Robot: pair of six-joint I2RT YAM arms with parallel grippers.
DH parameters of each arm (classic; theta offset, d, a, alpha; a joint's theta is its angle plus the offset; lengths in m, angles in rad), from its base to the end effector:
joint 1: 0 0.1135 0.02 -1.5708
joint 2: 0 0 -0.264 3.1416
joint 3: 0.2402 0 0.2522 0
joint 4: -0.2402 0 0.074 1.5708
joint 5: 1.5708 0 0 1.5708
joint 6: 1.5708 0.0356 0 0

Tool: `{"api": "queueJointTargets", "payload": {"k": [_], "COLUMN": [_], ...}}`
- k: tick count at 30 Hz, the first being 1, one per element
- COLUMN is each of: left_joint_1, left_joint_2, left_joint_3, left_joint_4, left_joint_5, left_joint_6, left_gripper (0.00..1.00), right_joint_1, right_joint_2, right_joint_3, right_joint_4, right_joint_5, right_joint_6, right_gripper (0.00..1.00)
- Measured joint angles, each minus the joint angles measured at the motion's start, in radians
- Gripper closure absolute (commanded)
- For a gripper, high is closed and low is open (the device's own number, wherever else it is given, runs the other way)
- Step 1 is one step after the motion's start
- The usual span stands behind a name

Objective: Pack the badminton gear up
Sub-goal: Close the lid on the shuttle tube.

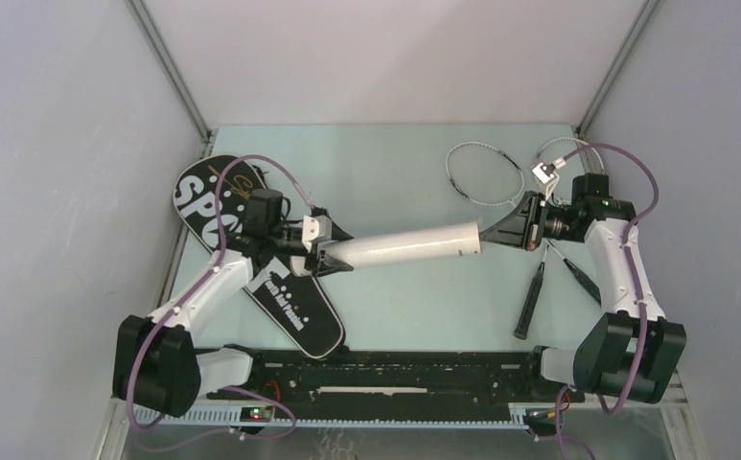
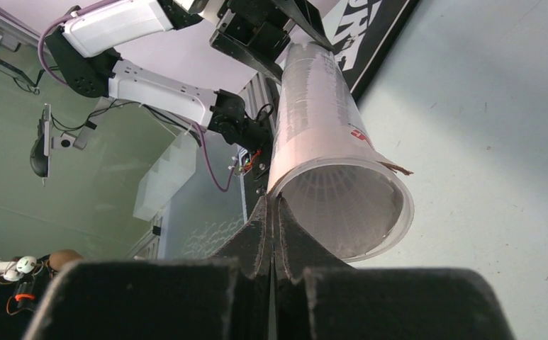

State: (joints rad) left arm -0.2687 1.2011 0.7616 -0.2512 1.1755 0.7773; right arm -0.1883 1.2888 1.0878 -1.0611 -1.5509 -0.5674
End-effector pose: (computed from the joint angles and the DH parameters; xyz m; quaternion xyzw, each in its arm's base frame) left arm 0.2221 -0.0952 0.2539 0.5807 0.5343 -0.3964 0.4693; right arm 0.2240 -0.0065 0.3058 -0.2386 0.6727 0.6024 0.3572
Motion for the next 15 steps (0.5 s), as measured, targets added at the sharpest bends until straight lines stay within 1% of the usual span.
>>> {"api": "queueJointTargets", "payload": {"k": [15], "left_joint_1": [0.001], "left_joint_2": [0.005], "left_joint_3": [0.014], "left_joint_4": [-0.001], "left_joint_5": [0.009], "left_joint_6": [0.010], "left_gripper": [0.55], "right_joint_1": [-0.019], "right_joint_2": [-0.006], "right_joint_3": [0.000], "right_joint_4": [-0.027], "right_joint_5": [0.000], "right_joint_6": [-0.018], "right_gripper": [1.00]}}
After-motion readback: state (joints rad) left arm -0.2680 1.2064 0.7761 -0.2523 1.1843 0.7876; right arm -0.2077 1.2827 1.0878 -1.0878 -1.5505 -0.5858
